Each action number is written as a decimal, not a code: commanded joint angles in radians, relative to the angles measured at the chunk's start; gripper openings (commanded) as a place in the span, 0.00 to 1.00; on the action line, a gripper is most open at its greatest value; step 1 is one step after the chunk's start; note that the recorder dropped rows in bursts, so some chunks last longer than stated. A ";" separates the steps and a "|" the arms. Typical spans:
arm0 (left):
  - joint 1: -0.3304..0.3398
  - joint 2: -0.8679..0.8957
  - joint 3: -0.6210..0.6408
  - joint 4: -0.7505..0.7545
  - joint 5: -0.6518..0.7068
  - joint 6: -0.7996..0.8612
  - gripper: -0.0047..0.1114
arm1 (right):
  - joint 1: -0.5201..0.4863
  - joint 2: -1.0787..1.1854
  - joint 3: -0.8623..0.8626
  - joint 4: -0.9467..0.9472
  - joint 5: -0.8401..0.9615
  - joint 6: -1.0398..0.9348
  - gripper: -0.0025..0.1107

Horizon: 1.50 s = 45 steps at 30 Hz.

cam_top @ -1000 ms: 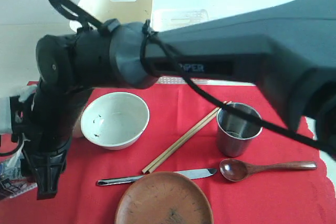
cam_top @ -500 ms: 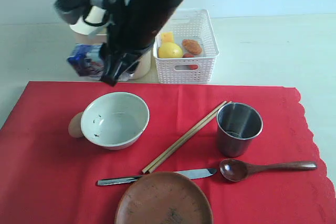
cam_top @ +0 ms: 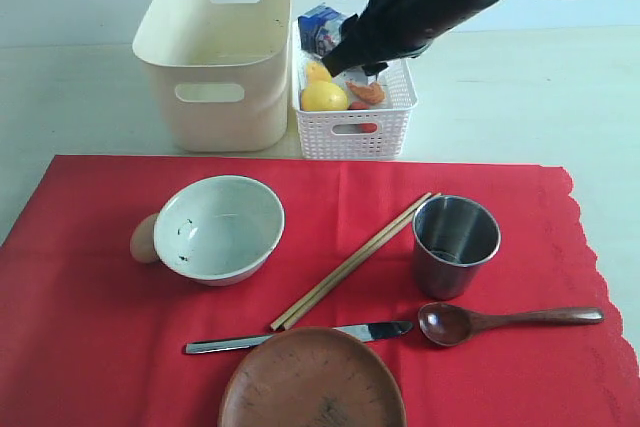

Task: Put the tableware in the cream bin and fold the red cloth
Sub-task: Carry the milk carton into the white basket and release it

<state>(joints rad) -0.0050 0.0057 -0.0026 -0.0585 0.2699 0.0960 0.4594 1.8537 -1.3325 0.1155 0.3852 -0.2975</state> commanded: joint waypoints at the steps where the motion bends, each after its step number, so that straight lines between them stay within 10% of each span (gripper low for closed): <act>1: -0.005 -0.006 0.003 0.003 -0.005 0.001 0.04 | -0.036 0.005 0.003 0.009 -0.097 0.040 0.02; 20: -0.005 -0.006 0.003 0.003 -0.005 0.001 0.04 | -0.037 0.216 0.003 0.046 -0.471 0.148 0.05; 36: -0.005 -0.006 0.003 0.003 -0.005 0.001 0.04 | -0.037 0.245 0.003 0.071 -0.484 0.172 0.73; 45: -0.005 -0.006 0.003 0.003 -0.005 0.001 0.04 | -0.037 0.156 0.003 0.086 -0.284 0.186 0.77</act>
<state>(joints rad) -0.0050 0.0057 -0.0026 -0.0585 0.2699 0.0960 0.4261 2.0609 -1.3308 0.1984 0.0290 -0.0996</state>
